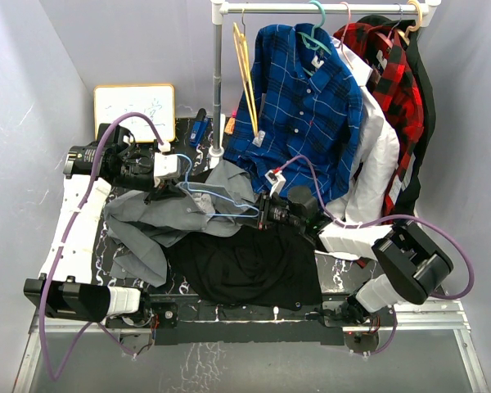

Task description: Place the shirt on the hanger

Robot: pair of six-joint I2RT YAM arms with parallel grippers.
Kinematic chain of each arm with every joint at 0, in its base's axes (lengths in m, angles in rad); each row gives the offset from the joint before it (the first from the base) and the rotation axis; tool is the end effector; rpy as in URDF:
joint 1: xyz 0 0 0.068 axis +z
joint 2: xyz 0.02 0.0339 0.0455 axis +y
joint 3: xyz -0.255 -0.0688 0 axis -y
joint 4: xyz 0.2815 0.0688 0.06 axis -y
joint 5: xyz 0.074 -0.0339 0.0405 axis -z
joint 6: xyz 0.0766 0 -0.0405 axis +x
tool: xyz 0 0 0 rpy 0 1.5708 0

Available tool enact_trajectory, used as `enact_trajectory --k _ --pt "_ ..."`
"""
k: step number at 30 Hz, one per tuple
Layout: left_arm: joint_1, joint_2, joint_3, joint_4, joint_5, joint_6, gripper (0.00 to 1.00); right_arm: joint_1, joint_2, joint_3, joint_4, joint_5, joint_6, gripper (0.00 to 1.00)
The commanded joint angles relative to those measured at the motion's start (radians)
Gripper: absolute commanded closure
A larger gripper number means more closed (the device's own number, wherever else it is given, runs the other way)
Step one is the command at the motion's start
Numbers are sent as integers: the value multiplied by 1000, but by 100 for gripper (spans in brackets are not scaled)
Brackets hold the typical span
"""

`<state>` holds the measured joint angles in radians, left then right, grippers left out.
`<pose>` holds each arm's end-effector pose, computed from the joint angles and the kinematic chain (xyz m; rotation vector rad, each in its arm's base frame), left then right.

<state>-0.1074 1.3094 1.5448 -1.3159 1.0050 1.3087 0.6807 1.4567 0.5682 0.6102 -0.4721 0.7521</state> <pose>0.2595 -0.0930 0.3823 1.5942 1.4155 -0.6589 0.2515 0.2485 0.1471 -0.2973 2.0531 1.3813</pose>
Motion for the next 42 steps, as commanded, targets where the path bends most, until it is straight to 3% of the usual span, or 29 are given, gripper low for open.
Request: enact_trajectory --k 1,10,15,26,42 --pt "-15 0 6 -49 92 20 100 10 -30 69 104 45 -4 100" --pt "-15 -16 8 -86 2 78 100 -45 -224 108 -287 368 -160 100" --pt "-15 -22 35 -76 -73 90 100 -66 -253 137 -401 424 -220 100" --pt "-15 -64 32 14 -209 69 100 -66 -242 171 -448 443 -261 100" --pt "-15 -87 75 177 -198 -99 100 -66 -222 150 -480 462 -299 100"
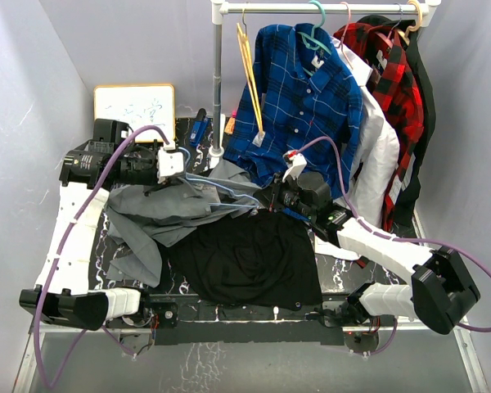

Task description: Place the shirt on the hanger

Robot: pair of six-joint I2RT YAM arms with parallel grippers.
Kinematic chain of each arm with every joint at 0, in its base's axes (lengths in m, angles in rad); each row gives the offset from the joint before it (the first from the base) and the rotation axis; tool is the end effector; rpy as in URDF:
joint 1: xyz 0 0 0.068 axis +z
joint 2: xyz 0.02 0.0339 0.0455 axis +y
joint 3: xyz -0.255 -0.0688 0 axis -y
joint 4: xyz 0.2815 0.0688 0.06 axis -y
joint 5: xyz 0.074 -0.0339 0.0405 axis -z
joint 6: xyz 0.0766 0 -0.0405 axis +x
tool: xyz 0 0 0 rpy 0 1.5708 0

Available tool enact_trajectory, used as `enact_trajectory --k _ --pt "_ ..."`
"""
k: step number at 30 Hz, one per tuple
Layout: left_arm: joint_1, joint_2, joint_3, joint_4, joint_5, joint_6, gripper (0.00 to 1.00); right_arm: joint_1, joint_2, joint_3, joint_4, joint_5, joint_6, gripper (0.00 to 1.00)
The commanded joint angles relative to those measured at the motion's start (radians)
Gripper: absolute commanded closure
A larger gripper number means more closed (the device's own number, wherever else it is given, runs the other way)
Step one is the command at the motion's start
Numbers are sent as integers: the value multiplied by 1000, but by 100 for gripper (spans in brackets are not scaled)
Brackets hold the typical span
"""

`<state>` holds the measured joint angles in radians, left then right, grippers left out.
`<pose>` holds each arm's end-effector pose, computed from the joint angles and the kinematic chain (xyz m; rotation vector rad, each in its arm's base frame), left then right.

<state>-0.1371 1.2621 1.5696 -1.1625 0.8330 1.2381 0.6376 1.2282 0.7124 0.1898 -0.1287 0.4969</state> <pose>0.2647 -0.0937 0.4041 1.5997 1.4009 -0.3805 0.2761 0.2168 0.2190 -0.2321 1.9821 0.8769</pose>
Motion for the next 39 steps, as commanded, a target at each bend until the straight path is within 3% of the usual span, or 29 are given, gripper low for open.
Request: enact_trajectory --k 1,10,22,32,39 --pt "14 -42 41 38 -46 -31 100 -23 5 6 -62 122 -47 100" --pt "14 -106 -76 279 -262 -62 100 -23 3 6 -76 130 -60 100" --pt "14 -134 -167 173 -365 123 100 -24 -36 122 -191 212 -136 100" --pt "1 -172 -260 541 -541 -130 100 -24 -4 273 -334 114 -138 100" --pt "-9 -177 -284 601 -662 -108 100 -23 11 306 -433 161 -168 100"
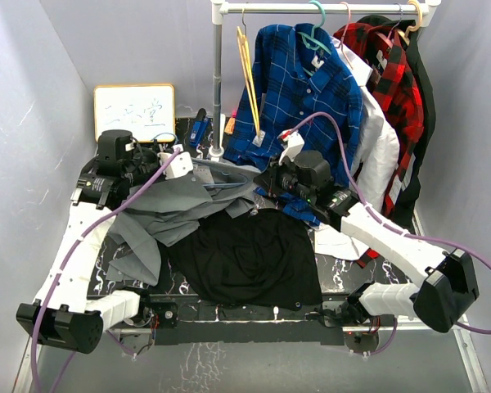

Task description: Place the shirt on the hanger

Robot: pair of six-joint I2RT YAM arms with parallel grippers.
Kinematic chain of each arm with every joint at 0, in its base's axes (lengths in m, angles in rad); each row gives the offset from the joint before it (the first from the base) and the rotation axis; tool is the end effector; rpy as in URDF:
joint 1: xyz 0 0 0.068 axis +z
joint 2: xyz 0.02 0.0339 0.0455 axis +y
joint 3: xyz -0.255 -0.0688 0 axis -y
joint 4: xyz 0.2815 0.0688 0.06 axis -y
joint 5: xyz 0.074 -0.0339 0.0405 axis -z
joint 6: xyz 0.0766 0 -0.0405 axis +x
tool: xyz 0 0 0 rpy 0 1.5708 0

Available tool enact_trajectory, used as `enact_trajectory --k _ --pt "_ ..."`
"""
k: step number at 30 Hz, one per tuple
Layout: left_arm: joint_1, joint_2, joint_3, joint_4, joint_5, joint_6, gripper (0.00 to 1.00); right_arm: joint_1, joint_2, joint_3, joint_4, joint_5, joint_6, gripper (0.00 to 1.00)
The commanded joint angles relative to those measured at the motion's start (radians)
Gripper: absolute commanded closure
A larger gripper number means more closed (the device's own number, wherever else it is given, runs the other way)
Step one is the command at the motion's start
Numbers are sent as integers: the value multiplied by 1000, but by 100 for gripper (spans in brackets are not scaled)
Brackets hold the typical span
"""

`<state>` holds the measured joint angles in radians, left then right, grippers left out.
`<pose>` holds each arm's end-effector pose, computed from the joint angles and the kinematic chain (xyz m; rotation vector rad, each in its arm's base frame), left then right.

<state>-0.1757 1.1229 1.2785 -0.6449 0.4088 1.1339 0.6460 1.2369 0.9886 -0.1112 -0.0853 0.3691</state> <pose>0.2957 -0.0834 0.3784 1.4198 1.4392 0.1863 0.2873 0.2248 0.2905 -0.3352 1.9766 0.7492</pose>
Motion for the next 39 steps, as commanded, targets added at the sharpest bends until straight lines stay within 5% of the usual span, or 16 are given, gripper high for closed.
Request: enact_trajectory --k 1,14,22,27,28,30,33,34,35,39 --pt "31 -39 8 74 -238 5 100 -31 2 32 -133 100 -40 100" --pt "-212 -22 -200 205 -531 -92 100 187 19 256 -141 60 78 100" --pt "-235 52 -32 244 -489 -279 100 317 28 147 -53 75 182 100" --pt "-235 61 108 118 -303 -407 100 398 63 89 12 84 236 100" --pt "-235 62 132 71 -241 -417 100 420 72 96 14 88 234 92" --pt "-235 57 157 -14 -133 -438 100 459 81 141 -10 116 197 50" --pt "-235 47 164 -96 1 -434 100 510 47 193 -71 195 122 25" --pt "-235 46 165 -123 35 -423 100 513 19 198 -88 208 106 9" --pt "-235 44 163 -147 76 -411 100 513 -15 200 -101 217 86 2" --pt "-235 37 147 -219 160 -356 100 512 -162 250 -219 201 -9 2"
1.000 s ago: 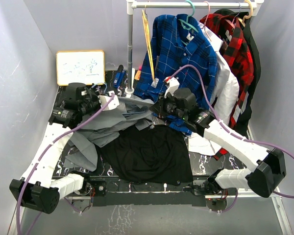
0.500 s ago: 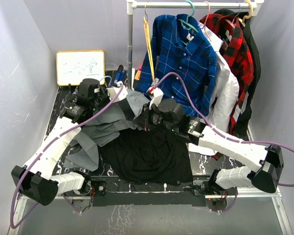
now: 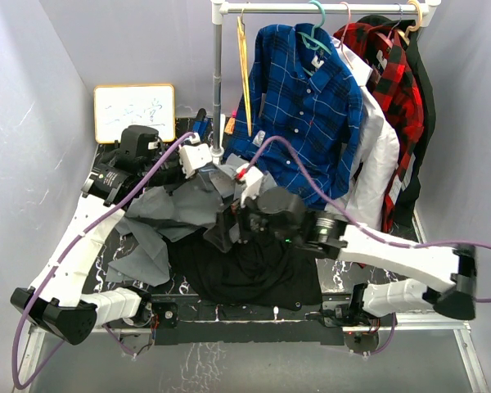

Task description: Place the shirt on the hanger

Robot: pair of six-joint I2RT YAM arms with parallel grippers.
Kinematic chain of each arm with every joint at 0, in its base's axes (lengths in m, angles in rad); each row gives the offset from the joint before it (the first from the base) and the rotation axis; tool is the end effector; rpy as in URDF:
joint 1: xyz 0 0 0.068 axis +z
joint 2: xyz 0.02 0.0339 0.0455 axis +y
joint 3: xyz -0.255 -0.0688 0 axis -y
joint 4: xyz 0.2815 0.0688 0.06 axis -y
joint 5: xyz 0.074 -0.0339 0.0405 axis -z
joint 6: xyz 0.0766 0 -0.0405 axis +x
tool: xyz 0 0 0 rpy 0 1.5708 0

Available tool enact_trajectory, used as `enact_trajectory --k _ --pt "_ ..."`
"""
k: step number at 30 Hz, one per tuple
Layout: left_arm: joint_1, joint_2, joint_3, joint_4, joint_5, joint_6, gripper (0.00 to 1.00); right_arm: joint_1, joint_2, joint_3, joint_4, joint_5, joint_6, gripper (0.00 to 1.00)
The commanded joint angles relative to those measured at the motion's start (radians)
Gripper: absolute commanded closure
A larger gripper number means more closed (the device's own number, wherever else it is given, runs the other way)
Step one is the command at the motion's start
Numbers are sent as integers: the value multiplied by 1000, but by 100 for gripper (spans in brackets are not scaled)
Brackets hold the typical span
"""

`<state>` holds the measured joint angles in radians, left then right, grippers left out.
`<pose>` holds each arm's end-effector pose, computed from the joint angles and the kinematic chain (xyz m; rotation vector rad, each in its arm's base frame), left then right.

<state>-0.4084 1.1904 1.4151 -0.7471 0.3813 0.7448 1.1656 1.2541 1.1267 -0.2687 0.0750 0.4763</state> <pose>0.2751 -0.1501 0.3991 1.3062 1.5900 -0.1912 0.1496 0.3343 0.3215 -0.6614 1.9981 0.9712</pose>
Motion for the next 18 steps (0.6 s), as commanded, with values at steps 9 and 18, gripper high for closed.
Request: enact_trajectory --k 9,18 --pt "-3 -12 22 -180 237 119 100 -7 -460 189 -342 283 -485 2" --pt "-2 -20 5 -227 254 193 100 -7 -384 0 -441 53 -918 3"
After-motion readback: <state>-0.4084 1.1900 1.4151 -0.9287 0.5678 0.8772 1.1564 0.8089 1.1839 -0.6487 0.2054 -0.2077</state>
